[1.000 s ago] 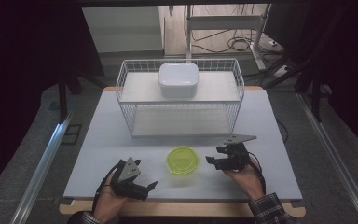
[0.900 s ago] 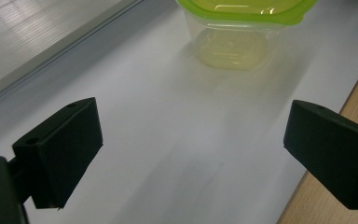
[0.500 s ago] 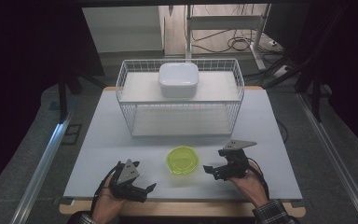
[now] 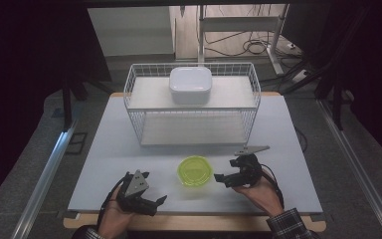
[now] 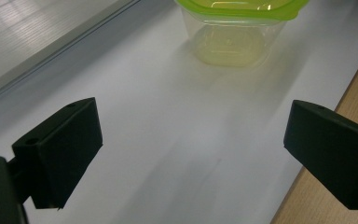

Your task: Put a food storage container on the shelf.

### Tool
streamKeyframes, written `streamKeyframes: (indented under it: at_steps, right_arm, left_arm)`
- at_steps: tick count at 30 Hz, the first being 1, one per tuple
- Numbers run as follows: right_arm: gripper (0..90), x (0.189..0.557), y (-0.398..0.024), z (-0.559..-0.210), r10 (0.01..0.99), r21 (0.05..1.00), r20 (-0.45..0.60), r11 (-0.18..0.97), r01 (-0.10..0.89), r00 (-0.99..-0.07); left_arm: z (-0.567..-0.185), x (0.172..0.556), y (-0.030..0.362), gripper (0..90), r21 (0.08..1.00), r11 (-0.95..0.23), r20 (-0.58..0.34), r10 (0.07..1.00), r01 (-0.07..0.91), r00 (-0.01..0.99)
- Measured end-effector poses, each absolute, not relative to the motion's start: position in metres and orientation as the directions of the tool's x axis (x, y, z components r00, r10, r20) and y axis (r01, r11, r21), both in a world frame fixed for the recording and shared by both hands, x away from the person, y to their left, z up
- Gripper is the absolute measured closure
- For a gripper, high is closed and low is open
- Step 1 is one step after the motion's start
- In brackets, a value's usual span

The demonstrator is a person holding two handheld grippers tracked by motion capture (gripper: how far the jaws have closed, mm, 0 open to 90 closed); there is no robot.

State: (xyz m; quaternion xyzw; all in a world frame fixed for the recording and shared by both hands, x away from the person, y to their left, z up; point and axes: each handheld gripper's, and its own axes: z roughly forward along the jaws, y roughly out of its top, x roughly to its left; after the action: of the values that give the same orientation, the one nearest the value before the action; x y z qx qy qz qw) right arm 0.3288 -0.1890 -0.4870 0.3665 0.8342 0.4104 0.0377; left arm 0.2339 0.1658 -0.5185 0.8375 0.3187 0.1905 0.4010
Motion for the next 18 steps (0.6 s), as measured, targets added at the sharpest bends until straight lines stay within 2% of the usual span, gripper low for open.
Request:
streamKeyframes:
  at_steps: [5, 18]
  right_arm:
    - [27.1, 0.341, -0.184, -0.483, 0.623, 0.719, 0.327, 0.323, 0.615, -0.71]
    - [51.7, 0.363, -0.171, -0.493, 0.606, 0.632, 0.504, 0.228, 0.741, -0.616]
  left_arm:
    - [-0.518, 0.233, 0.165, 3.8, 0.796, -0.478, 0.071, 0.682, 0.37, 0.727]
    - [-0.519, 0.233, 0.163, 3.8, 0.791, -0.492, 0.082, 0.675, 0.363, 0.734]
